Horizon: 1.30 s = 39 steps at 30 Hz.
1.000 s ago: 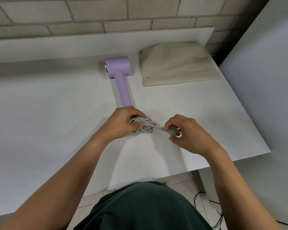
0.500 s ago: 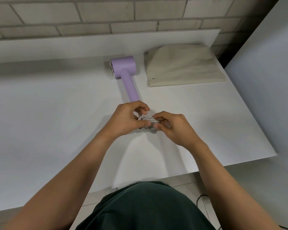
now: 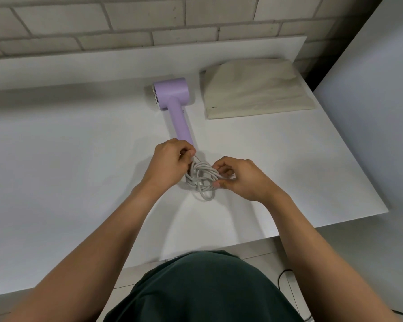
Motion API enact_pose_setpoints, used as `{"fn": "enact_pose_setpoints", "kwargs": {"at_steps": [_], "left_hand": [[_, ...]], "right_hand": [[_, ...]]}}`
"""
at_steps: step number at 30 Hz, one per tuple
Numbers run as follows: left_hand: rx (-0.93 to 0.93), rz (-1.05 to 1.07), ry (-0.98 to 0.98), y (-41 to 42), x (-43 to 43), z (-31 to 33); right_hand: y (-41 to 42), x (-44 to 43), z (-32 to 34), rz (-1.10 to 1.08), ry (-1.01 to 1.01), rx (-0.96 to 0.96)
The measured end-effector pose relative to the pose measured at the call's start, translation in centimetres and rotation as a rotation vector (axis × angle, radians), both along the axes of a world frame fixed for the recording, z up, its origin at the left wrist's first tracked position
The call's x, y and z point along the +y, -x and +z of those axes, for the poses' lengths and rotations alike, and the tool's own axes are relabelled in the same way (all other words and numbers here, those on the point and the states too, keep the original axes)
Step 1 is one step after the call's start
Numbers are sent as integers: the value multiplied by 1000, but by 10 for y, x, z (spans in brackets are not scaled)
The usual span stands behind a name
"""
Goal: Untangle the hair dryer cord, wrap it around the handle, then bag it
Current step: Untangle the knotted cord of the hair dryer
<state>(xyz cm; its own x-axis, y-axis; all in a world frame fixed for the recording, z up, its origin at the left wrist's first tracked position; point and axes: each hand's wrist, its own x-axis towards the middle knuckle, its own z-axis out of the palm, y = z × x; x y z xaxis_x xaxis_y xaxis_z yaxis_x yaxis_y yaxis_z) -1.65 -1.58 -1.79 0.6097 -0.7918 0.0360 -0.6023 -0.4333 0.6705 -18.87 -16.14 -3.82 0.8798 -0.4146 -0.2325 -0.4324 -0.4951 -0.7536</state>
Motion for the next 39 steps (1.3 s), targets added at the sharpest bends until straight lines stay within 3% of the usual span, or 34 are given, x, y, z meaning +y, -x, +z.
{"fn": "enact_pose_setpoints", "kwargs": {"at_steps": [3,8,12,16,22,30,33,39], "left_hand": [[53,53,-9,-3,1,-1],[-27,-307,-292,-9,-2,5],[-96,-415,-362,-12,-5,7],[-148,-404,-351,-14,-5,6],[-21,-452,-375,-10,-12,10],[-120,-441,-158,3,-14,-1],[-63,-469,-184,-2,-11,-2],[-49,-403,-184,-7,-4,-11]], "right_hand": [[2,-2,0,-32,-77,-42],[5,2,0,-82,-117,-52],[8,1,2,-163,-69,-57],[9,7,6,-329,55,-96],[12,24,1,-416,167,-118],[-5,50,0,-471,290,-55],[-6,52,1,-485,211,-102],[13,39,4,-287,-231,-160]]}}
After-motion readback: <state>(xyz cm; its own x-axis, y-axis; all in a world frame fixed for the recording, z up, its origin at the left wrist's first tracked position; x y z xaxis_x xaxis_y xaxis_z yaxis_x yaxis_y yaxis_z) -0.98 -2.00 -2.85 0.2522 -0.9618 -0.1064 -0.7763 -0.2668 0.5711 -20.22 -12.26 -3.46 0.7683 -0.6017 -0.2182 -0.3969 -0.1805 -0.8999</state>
